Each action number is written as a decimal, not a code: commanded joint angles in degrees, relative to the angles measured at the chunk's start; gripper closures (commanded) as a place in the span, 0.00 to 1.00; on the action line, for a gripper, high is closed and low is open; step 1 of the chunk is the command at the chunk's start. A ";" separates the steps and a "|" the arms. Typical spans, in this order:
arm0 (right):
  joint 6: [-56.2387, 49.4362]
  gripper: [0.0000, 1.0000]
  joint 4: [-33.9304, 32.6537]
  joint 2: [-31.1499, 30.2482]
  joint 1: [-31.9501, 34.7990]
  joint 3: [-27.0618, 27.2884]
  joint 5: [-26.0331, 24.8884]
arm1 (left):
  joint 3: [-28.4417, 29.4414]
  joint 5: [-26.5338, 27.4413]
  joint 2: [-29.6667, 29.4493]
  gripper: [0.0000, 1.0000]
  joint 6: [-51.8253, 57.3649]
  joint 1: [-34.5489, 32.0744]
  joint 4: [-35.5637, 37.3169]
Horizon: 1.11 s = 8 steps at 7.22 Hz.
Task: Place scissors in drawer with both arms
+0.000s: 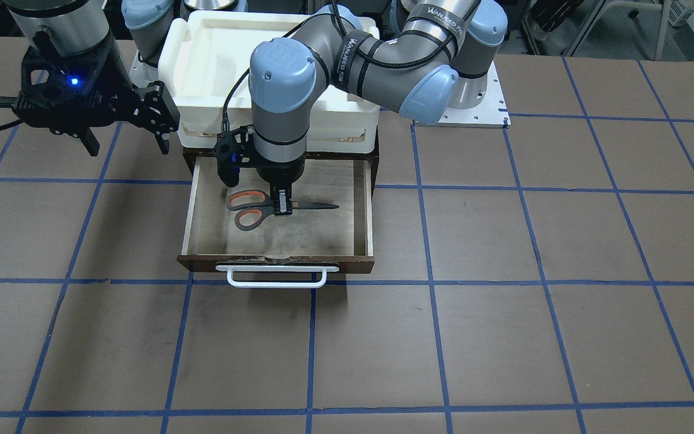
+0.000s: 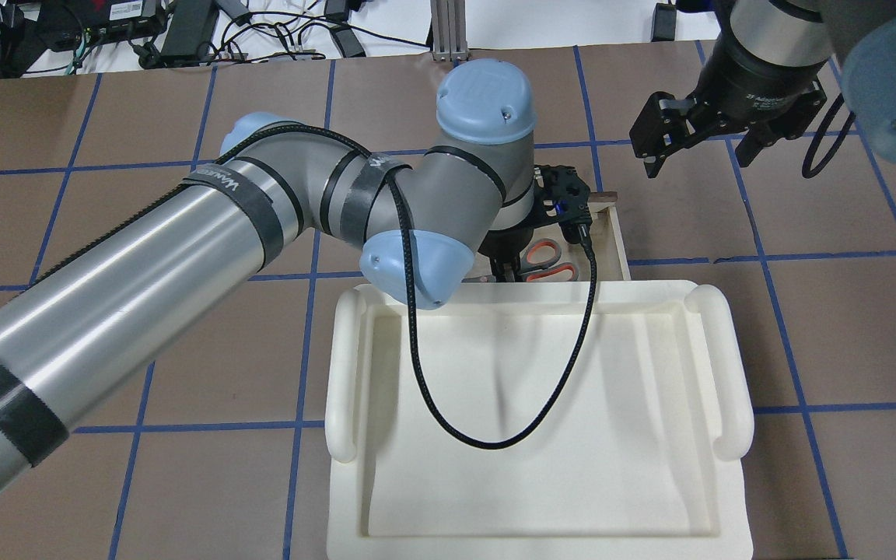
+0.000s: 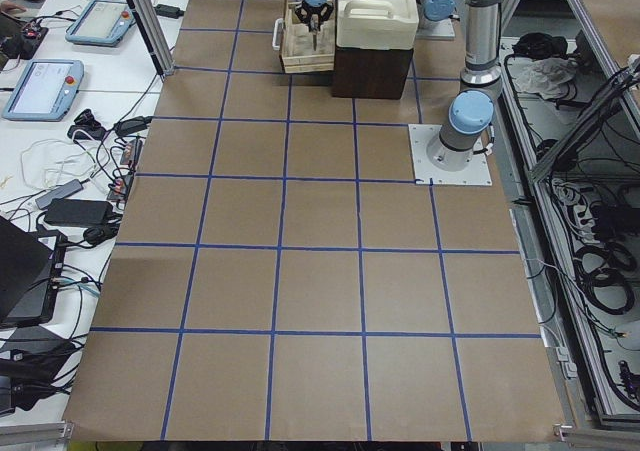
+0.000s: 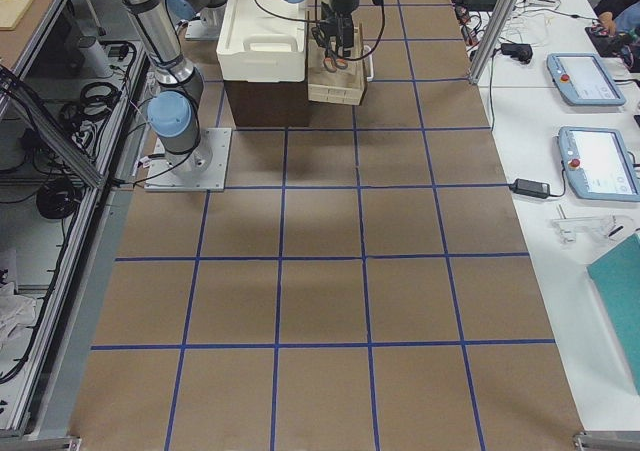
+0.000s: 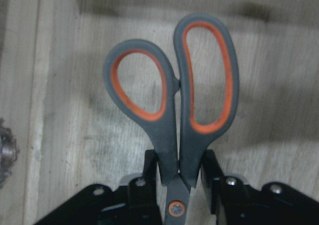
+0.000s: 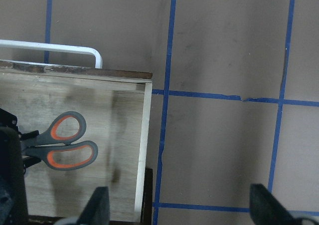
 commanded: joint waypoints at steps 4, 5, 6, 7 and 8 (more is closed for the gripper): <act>3.11 0.00 -0.06 0.01 -0.03 0.00 0.00 | -0.46 1.30 -1.66 1.00 0.46 -0.54 0.41; 3.11 0.00 -0.07 0.01 -0.03 0.00 0.00 | -0.55 1.38 -1.75 0.94 0.38 -0.63 0.41; 3.11 0.00 0.11 0.01 -0.03 0.00 0.00 | -0.55 1.38 -1.75 0.64 0.38 -0.63 0.41; 3.11 0.00 0.11 0.01 -0.03 0.00 0.00 | -0.55 1.38 -1.84 0.41 0.20 -0.63 0.32; 3.20 0.00 0.02 0.01 -0.03 0.00 0.00 | -0.55 1.38 -1.75 0.26 0.20 -0.63 0.32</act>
